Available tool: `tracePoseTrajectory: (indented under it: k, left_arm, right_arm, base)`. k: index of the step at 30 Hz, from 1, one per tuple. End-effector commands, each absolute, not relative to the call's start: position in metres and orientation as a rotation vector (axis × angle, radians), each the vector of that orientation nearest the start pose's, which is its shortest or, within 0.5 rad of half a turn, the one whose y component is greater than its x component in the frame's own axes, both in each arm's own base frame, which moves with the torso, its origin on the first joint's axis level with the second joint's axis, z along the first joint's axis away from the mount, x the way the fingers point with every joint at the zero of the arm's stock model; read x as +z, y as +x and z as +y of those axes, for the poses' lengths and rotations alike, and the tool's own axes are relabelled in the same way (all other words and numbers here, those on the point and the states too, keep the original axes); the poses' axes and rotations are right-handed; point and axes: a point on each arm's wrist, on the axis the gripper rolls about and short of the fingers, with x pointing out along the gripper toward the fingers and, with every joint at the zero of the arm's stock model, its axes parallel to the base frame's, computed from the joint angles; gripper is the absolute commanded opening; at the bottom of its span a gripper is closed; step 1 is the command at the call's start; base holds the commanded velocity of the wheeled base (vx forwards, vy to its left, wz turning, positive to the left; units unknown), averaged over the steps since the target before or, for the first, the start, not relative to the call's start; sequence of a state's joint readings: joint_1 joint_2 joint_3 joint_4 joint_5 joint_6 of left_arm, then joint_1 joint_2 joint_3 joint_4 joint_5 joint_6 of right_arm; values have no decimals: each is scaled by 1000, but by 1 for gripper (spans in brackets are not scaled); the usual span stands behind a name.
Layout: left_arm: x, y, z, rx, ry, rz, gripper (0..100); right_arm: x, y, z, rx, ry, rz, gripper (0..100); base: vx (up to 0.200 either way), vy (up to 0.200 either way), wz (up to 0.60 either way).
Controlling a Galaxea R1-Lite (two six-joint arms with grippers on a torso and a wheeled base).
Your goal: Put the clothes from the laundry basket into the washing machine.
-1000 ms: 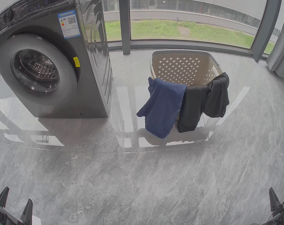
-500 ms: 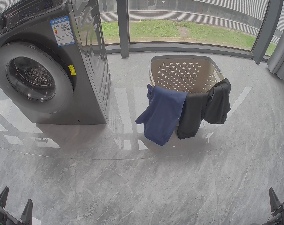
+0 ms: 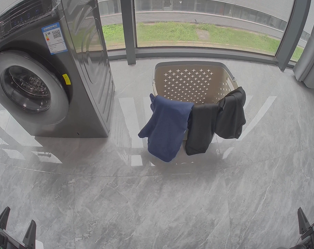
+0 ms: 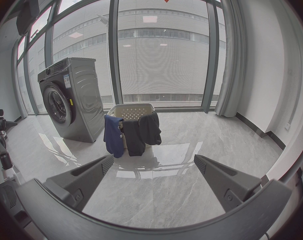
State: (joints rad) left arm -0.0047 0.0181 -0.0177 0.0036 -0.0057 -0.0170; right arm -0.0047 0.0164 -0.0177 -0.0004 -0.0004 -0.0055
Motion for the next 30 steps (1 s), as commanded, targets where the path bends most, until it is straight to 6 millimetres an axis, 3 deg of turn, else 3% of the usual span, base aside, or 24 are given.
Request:
tracePoseTrajectory:
  k: [1, 11, 26, 30]
  left_arm:
    - [76, -22, 0, -11, -17, 11, 100]
    - [76, -22, 0, -11, -17, 11, 100]
    - [76, -22, 0, -11, -17, 11, 100]
    - [76, -22, 0, -11, -18, 11, 100]
  right_arm:
    - [76, -23, 0, -5, -6, 3, 100]
    - [76, -23, 0, -5, -6, 3, 100]
    - [76, -23, 0, -5, -6, 3, 100]
    - [76, -23, 0, -5, -6, 3, 100]
  base:
    - [0, 0, 0]
    - [0, 0, 0]
    - [200, 0, 0]
    - [0, 0, 0]
